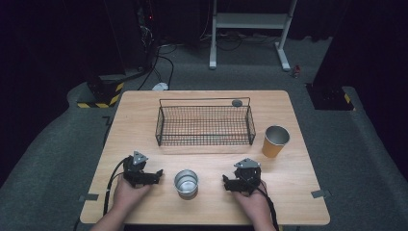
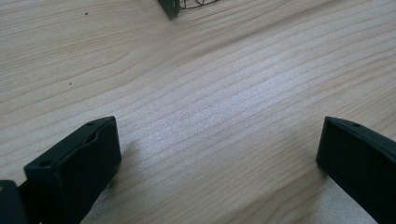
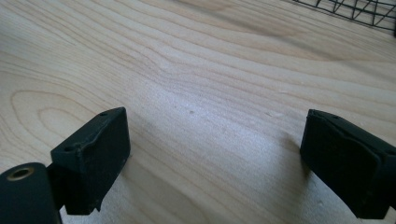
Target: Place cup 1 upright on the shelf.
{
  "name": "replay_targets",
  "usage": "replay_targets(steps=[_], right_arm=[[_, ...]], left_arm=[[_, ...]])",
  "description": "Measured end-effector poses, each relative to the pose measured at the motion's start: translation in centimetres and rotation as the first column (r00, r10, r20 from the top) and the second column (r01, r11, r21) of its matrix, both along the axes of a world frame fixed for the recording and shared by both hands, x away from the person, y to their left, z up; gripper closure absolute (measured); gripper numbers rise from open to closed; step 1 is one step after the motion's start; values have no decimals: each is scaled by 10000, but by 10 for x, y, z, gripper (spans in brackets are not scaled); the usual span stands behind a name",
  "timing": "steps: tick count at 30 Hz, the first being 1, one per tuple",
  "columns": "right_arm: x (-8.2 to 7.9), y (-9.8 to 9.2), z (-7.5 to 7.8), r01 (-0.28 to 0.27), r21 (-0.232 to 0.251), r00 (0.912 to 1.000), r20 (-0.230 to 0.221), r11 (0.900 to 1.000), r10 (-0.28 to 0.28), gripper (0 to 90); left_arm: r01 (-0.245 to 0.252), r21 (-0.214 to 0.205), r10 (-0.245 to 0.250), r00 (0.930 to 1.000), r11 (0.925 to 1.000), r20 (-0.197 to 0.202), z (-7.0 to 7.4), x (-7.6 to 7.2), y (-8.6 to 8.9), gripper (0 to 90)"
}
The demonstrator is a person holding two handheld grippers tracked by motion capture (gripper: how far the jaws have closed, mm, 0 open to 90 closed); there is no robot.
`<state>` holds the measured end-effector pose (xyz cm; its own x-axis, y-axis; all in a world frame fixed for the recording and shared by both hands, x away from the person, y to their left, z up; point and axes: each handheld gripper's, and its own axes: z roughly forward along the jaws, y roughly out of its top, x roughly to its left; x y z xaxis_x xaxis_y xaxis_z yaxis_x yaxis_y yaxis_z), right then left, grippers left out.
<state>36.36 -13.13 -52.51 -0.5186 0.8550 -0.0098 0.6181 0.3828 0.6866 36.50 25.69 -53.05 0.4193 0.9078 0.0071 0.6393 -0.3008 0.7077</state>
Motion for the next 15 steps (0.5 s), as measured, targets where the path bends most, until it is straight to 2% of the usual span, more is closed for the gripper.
replay_targets(steps=[15], right_arm=[[0,0,0,7,11,10000,31,10000,-7,87]], left_arm=[[33,-33,-33,10000,10000,12,0,1,-1,2]])
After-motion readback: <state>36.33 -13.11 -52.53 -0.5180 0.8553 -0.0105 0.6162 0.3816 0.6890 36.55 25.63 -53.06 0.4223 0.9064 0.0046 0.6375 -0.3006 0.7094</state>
